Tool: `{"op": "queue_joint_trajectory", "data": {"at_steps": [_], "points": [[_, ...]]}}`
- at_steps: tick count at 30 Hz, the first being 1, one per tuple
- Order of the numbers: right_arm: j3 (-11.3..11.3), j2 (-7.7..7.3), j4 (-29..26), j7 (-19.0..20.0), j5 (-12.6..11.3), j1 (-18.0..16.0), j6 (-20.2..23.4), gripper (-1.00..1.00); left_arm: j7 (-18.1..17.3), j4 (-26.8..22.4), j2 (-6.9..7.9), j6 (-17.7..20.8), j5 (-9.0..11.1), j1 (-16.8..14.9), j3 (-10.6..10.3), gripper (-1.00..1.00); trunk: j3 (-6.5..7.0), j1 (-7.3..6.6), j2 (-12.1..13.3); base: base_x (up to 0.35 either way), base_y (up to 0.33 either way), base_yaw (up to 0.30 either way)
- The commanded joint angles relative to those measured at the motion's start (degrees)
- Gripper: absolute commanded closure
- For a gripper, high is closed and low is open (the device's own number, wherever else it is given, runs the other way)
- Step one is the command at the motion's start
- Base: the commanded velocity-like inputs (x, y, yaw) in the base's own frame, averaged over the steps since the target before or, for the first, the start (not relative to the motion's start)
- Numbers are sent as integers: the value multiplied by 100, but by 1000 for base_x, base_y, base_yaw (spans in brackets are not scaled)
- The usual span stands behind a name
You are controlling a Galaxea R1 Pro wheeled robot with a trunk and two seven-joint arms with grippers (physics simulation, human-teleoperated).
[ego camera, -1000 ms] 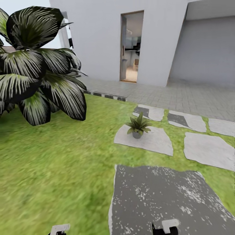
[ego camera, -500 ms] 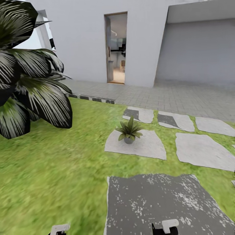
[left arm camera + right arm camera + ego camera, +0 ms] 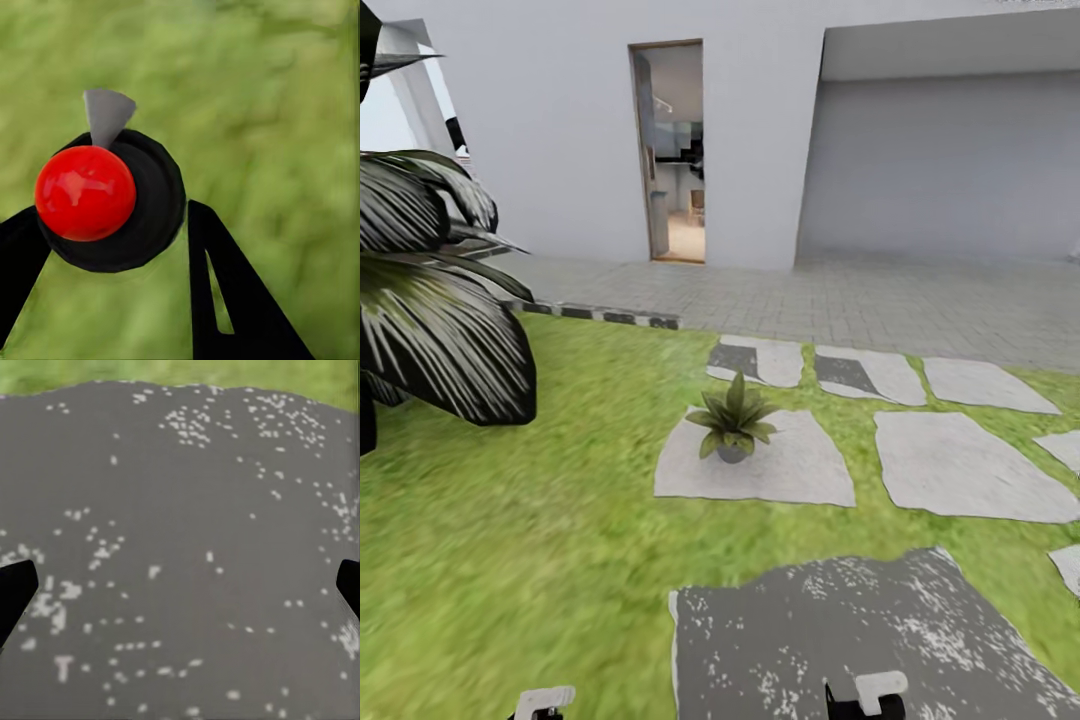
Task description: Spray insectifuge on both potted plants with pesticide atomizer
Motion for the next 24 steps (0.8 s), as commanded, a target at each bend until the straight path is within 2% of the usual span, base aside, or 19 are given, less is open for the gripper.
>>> {"op": "queue_joint_trajectory", "data": {"at_steps": [1,7,24], "points": [[51,2,1,-15,-48,-4,-16,-100,-3,4,-1,-18,21,-2,9,100,-1,2,-2,316,186,-238],[51,-7,3,-22,-56,-4,-16,-100,-3,4,-2,-18,21,-2,8,100,16,2,-2,311,196,-185],[51,18,-6,-16,-64,-4,-16,-100,-3,4,3,-18,13,-2,6,100,17,2,-2,308,201,-8]]}}
